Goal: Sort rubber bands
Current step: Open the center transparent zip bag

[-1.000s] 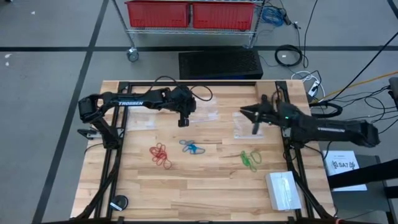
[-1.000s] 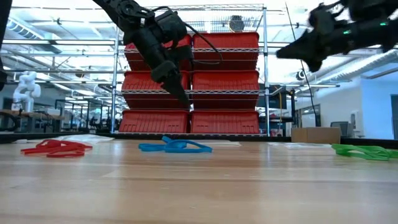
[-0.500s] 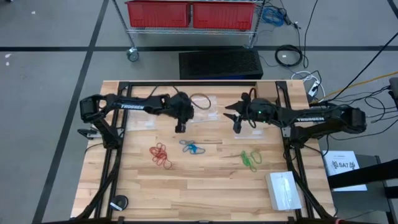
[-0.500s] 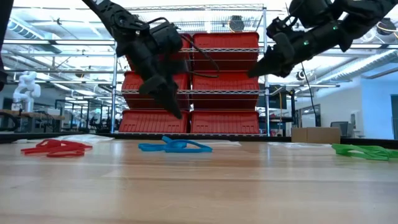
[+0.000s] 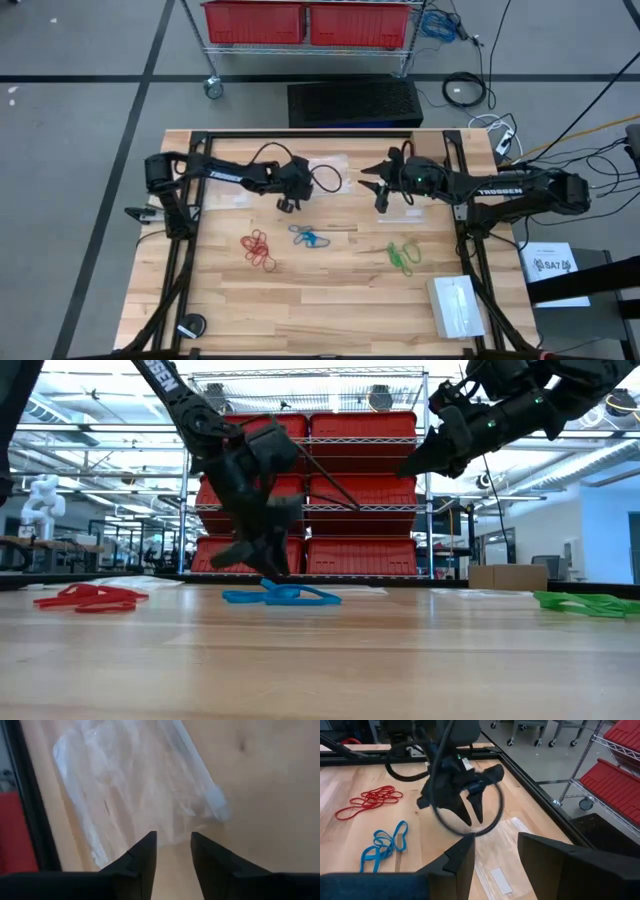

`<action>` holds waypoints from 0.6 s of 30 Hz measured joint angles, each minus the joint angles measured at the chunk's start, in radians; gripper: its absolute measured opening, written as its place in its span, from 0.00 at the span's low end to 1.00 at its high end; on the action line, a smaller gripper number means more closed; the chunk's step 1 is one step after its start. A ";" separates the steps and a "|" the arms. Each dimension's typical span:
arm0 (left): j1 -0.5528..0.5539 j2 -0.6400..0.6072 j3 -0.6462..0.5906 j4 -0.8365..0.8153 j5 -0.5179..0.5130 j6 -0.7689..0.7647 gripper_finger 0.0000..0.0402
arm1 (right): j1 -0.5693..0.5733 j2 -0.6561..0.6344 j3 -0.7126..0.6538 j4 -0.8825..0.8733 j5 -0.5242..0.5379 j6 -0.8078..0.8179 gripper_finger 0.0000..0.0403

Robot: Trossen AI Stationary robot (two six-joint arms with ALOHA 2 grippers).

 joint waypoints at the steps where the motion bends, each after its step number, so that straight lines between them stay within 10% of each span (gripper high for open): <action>1: 0.000 0.014 0.000 -0.004 -0.021 0.038 0.32 | 0.000 0.000 0.000 -0.001 0.000 0.000 0.36; 11: 0.001 0.086 0.002 0.072 -0.054 0.171 0.30 | 0.000 0.000 0.000 0.000 0.000 -0.008 0.36; 18: -0.008 0.148 0.005 0.096 -0.015 0.162 0.05 | 0.000 0.000 0.000 0.001 0.000 -0.008 0.36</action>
